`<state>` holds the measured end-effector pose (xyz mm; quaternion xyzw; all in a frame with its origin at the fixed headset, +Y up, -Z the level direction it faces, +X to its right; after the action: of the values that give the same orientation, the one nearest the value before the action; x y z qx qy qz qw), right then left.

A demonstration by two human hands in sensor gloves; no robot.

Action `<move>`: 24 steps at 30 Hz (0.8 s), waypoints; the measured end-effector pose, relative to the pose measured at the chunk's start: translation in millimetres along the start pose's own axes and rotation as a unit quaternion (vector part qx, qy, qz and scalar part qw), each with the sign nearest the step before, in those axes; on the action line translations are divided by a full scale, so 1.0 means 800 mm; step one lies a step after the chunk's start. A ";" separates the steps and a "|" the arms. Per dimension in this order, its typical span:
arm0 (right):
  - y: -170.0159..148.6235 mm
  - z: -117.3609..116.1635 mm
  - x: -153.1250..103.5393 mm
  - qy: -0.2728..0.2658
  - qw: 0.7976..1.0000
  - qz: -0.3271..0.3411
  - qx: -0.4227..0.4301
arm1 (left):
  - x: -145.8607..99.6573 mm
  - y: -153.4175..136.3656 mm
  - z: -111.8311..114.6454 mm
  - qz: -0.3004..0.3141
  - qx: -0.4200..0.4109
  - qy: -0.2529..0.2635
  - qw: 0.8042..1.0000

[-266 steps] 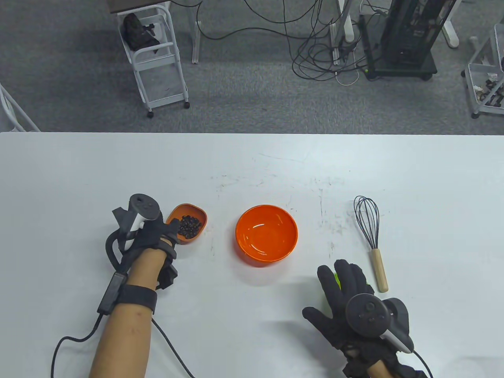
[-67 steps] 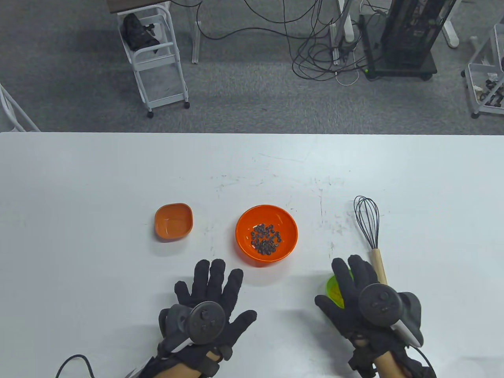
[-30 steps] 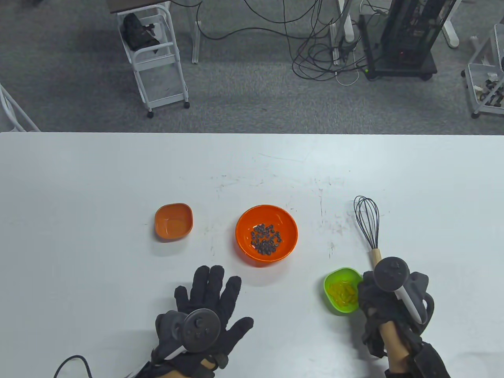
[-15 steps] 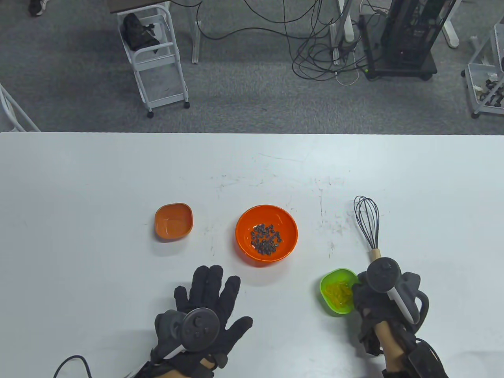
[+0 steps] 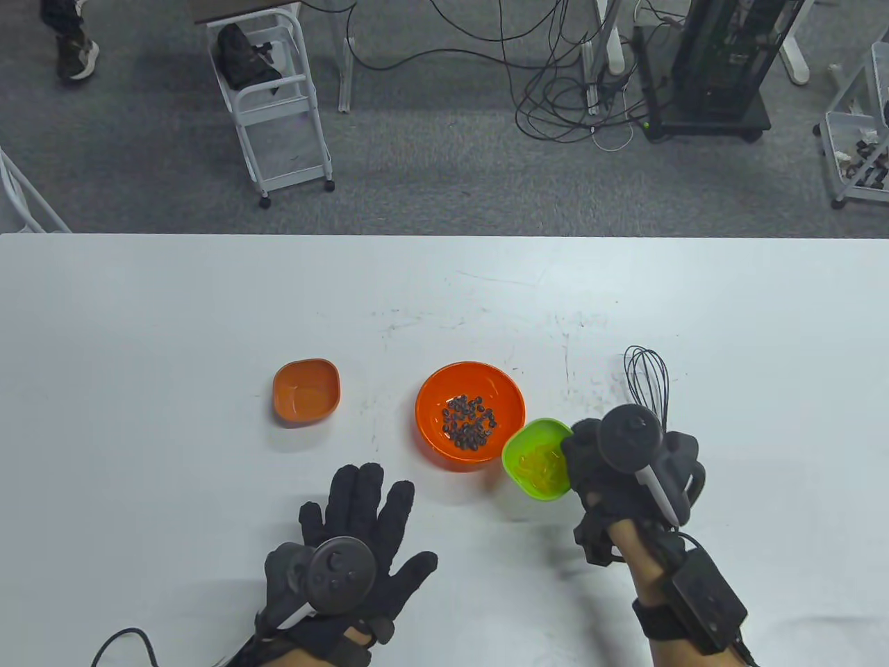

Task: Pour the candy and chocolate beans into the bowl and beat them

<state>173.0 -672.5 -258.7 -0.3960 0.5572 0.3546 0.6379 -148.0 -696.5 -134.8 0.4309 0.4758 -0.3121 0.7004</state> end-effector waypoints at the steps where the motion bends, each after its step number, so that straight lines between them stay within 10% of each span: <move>1: 0.006 -0.001 0.005 0.002 1.000 0.002 0.004 | 0.000 0.000 0.000 0.000 -0.001 0.000 1.000; 24: 0.056 -0.079 0.090 -0.001 1.000 -0.005 -0.005 | 0.002 -0.002 -0.002 -0.003 -0.011 -0.008 1.000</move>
<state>114.6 -709.2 -339.4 -0.4021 0.5525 0.3546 0.6383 -149.6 -696.2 -136.9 0.4196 0.4744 -0.3123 0.7081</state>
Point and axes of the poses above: the tracker on the back of each hand, its own y axis roughly to the thumb side, its own x axis roughly from the wrist to the fingertips, z = x × y, the point moved 1 cm from there along x, roughly from the wrist to the fingertips, and after that the axes turned 2 degrees about z, right-handed, at the moved point
